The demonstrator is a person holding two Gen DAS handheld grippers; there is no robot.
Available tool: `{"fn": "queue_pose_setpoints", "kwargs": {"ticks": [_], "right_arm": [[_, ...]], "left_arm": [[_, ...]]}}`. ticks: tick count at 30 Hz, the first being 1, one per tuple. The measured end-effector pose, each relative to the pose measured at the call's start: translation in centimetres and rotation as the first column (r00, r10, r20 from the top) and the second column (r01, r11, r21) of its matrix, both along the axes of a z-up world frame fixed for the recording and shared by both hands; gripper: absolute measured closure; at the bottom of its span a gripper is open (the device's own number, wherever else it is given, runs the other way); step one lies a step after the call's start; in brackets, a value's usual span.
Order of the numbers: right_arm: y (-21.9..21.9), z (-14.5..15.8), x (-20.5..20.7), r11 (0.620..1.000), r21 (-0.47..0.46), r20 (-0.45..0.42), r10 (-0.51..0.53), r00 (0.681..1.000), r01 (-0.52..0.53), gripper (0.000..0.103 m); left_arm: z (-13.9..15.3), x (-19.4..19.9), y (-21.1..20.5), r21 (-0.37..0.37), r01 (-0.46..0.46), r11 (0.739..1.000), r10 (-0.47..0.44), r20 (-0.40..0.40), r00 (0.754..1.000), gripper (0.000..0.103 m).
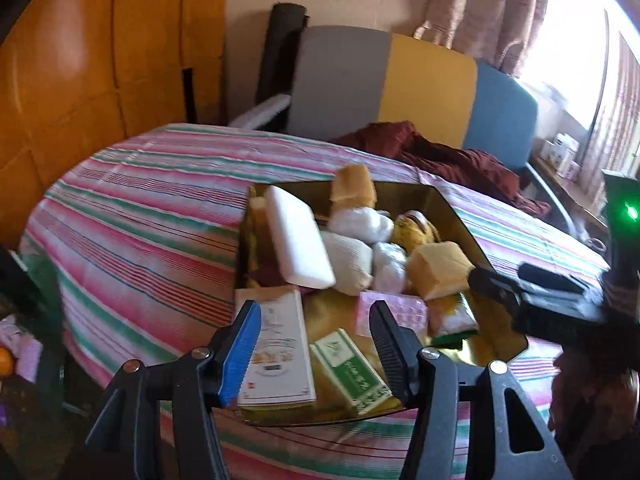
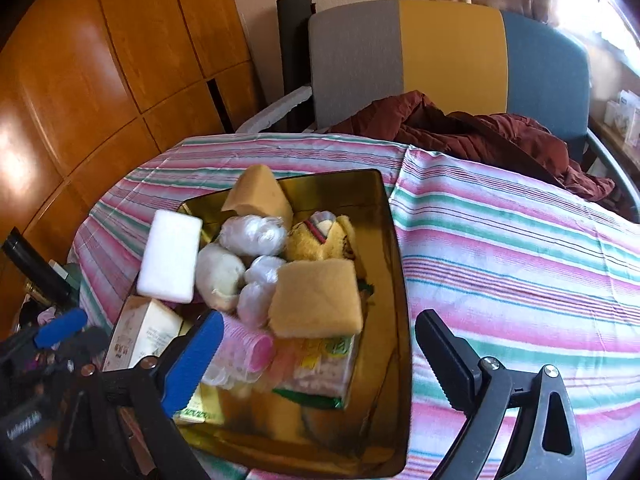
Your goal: Organize objects
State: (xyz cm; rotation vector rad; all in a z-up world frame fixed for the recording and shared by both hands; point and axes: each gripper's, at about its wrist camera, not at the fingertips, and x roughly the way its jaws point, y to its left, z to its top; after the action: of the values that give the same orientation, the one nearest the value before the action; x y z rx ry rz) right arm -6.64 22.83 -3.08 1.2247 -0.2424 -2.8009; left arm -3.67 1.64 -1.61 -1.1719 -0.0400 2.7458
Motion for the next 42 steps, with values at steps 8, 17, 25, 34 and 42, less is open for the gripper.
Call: {"fn": "queue_pose_setpoints", "kwargs": {"ticks": [8, 17, 25, 34, 42], "right_arm": [[-1.6, 0.3, 3.5, 0.998, 0.05, -0.064, -0.025, 0.998, 0.028, 0.003], [-1.9, 0.3, 6.9, 0.993, 0.09, -0.103, -0.072, 0.992, 0.082, 0.003], [-2.3, -0.2, 7.4, 0.993, 0.091, -0.084, -0.062, 0.995, 0.069, 0.003], [-2.9, -0.5, 7.5, 0.994, 0.097, -0.075, -0.042, 0.996, 0.05, 0.003], [-3.2, -0.7, 7.4, 0.994, 0.102, -0.069, -0.031, 0.997, 0.038, 0.003]], "left_arm": [[1.0, 1.3, -0.2, -0.048, -0.078, 0.996, 0.077, -0.039, 0.996, 0.042], [2.8, 3.5, 0.5, -0.028, -0.089, 0.996, 0.085, -0.113, 0.99, 0.038], [2.5, 4.0, 0.7, -0.026, -0.099, 0.995, 0.096, -0.11, 0.989, 0.038], [2.2, 4.3, 0.4, -0.015, -0.097, 0.995, 0.094, -0.124, 0.988, 0.038], [2.2, 4.0, -0.4, -0.007, -0.123, 0.992, 0.12, -0.15, 0.981, 0.041]]}}
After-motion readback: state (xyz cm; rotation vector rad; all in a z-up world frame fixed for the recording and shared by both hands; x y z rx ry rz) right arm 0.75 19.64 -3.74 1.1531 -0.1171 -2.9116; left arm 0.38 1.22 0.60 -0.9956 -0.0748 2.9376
